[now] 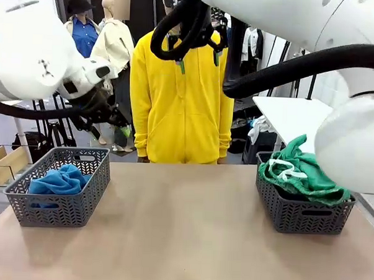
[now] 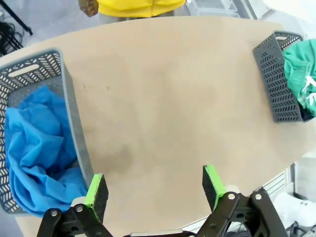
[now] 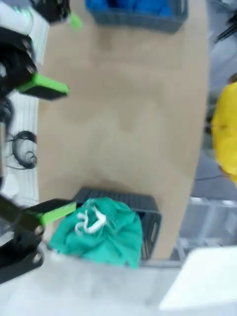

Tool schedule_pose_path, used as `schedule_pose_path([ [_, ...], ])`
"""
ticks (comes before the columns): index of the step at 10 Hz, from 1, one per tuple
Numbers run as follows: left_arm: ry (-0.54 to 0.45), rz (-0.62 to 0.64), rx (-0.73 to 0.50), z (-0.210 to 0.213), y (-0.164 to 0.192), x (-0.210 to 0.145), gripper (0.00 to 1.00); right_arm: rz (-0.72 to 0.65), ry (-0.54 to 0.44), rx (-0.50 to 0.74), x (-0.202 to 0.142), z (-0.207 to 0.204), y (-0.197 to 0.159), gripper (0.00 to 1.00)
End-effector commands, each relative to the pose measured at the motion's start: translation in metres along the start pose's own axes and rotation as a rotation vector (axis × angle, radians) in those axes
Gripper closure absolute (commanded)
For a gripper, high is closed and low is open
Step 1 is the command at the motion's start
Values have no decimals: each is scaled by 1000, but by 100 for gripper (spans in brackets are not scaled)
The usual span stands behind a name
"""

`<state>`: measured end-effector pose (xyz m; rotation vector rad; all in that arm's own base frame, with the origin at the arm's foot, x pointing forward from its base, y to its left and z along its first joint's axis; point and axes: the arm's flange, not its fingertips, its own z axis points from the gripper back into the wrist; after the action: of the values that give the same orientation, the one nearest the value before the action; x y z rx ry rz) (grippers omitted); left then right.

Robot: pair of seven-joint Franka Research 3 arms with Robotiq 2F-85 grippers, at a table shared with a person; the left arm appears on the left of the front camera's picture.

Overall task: Sort the tops and bottoms.
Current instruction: Sort the clothes according to human instructions.

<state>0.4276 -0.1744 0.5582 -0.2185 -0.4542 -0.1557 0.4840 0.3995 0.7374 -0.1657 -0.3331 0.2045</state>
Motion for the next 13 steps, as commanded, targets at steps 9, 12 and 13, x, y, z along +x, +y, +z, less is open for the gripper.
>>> schedule_pose_path([
  [9, -33, -53, 10, -16, 22, -8, 0, -72, 195, 95, -68, -69, 12, 0],
  [12, -47, -111, 53, -24, 11, -17, 0, -154, 49, 6, -106, -120, -23, 0],
  [13, -32, -149, 71, -34, -3, -16, 0, -228, 77, 19, -125, -133, -36, 0],
])
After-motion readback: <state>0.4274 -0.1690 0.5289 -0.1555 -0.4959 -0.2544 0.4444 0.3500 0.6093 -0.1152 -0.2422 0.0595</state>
